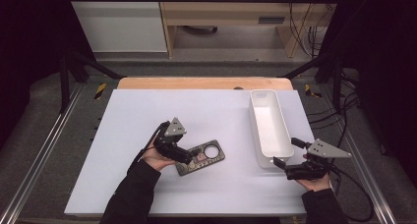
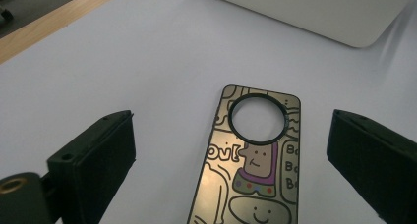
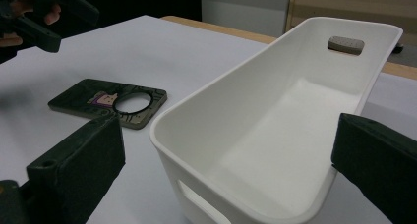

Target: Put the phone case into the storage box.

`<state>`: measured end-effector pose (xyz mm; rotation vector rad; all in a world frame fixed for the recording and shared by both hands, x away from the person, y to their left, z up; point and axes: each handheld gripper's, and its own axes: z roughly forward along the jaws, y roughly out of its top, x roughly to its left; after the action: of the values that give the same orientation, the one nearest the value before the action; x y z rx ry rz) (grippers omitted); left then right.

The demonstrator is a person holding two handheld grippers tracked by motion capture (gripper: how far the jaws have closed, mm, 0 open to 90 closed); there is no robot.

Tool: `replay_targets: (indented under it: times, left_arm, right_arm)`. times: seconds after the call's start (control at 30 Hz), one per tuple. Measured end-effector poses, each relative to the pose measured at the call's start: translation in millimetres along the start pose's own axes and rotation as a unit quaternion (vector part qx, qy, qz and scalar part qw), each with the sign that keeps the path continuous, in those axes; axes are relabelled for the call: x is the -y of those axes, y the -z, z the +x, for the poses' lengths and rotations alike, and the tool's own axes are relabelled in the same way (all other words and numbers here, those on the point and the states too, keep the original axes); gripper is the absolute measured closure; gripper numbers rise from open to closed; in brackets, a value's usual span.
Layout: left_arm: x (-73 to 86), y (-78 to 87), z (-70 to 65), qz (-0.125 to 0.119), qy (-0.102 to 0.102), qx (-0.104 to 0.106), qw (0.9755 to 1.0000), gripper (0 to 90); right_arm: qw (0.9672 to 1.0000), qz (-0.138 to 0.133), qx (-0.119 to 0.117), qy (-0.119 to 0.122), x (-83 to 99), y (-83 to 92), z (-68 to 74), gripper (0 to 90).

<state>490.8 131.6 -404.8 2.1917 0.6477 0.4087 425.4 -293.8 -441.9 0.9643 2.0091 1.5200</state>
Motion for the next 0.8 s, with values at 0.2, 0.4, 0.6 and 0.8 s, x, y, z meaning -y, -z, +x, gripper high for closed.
replay_targets:
  times: [0.2,0.4,0.6,0.8]
  left_arm:
    - [-7.9,-7.1,0.3,0.013,-0.009,0.009,0.9998,0.7]
    - [-9.6,-15.7,0.4,0.030,-0.018,0.023,0.9991,0.1]
    - [-7.9,-26.8,0.2,0.053,-0.023,0.029,0.9979,0.0]
    - [-5.1,-39.1,-0.9,0.077,-0.026,0.032,0.9962,0.0]
  right_arm:
    - [1.0000,0.000,0.000,0.001,0.1,-0.2,0.0,0.1]
    - [1.0000,0.000,0.000,0.001,0.0,0.2,-0.3,0.1]
    - [1.0000,0.000,0.000,0.001,0.1,-0.3,-0.1,0.1]
    - [1.0000,0.000,0.000,0.001,0.1,-0.2,-0.1,0.1]
